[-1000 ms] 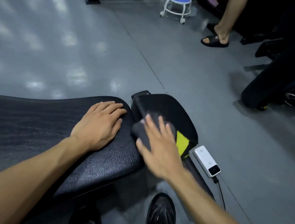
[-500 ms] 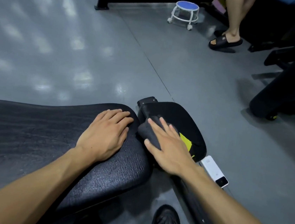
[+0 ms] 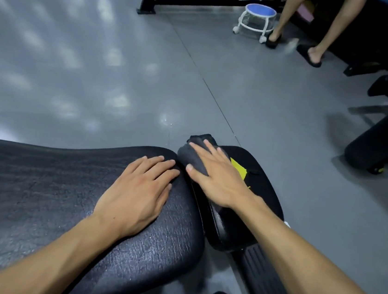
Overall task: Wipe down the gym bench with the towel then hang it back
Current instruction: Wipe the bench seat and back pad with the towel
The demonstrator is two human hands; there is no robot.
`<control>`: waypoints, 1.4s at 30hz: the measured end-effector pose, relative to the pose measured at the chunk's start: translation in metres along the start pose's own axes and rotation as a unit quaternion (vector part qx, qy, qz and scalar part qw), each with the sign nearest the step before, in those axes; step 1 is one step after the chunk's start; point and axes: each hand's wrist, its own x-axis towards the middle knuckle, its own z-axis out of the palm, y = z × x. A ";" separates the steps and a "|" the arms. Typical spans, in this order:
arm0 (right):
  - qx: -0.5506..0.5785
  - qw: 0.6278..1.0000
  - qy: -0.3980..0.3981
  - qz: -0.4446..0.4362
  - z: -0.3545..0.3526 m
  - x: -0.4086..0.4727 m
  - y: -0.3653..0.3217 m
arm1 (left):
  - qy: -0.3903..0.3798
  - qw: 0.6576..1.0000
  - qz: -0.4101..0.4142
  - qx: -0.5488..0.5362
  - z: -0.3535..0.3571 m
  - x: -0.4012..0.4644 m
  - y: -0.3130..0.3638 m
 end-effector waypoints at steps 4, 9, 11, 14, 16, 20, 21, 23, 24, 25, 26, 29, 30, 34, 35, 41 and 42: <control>-0.045 0.998 -0.012 0.047 -0.019 0.047 0.003 | -0.001 1.000 -0.003 0.001 0.003 0.001 -0.001; -0.035 0.982 -0.065 0.172 -0.019 0.094 0.014 | 0.002 1.000 -0.002 -0.008 0.005 0.004 -0.004; -0.004 0.976 -0.061 0.209 -0.027 0.098 0.029 | 0.005 1.000 -0.002 -0.012 0.004 0.003 -0.003; 0.023 0.959 -0.041 0.279 -0.041 0.091 0.055 | 0.004 1.000 -0.003 -0.011 0.002 0.002 -0.003; 0.053 0.947 -0.021 0.315 -0.045 0.084 0.072 | 0.002 1.000 -0.003 -0.015 0.001 0.002 -0.002; 0.112 0.920 0.030 0.375 -0.047 0.068 0.095 | 0.002 1.000 -0.003 -0.012 0.000 0.001 -0.001; 0.121 0.913 0.036 0.389 -0.047 0.063 0.100 | 0.003 1.000 -0.003 -0.012 0.000 0.001 -0.001; 0.145 0.899 0.043 0.410 -0.047 0.049 0.110 | 0.005 1.000 0.000 -0.012 0.001 0.002 -0.001; 0.158 0.893 0.050 0.419 -0.046 0.041 0.114 | 0.005 1.000 0.000 -0.012 0.001 0.002 -0.001; 0.171 0.886 0.061 0.427 -0.045 0.032 0.117 | 0.007 1.000 0.000 -0.012 0.001 0.002 -0.002; 0.182 0.879 0.070 0.435 -0.043 0.023 0.120 | 0.008 1.000 0.000 -0.013 0.000 0.002 -0.001; 0.211 0.856 0.085 0.465 -0.038 -0.017 0.122 | 0.009 1.000 0.004 -0.016 -0.001 0.001 -0.001; 0.222 0.848 0.089 0.473 -0.035 -0.033 0.121 | 0.009 1.000 0.005 -0.016 -0.001 0.002 -0.001; 0.284 0.806 0.121 0.506 -0.021 -0.102 0.113 | 0.002 1.000 0.008 -0.007 -0.005 0.000 0.001; 0.302 0.792 0.128 0.516 -0.015 -0.119 0.109 | 0.000 1.000 0.009 -0.005 -0.005 0.000 0.002; 0.490 0.676 0.196 0.514 0.044 -0.174 0.069 | 0.000 1.000 0.003 -0.010 -0.007 -0.002 0.006; 0.517 0.656 0.218 0.505 0.047 -0.172 0.066 | -0.001 1.000 0.004 -0.011 -0.008 -0.002 0.006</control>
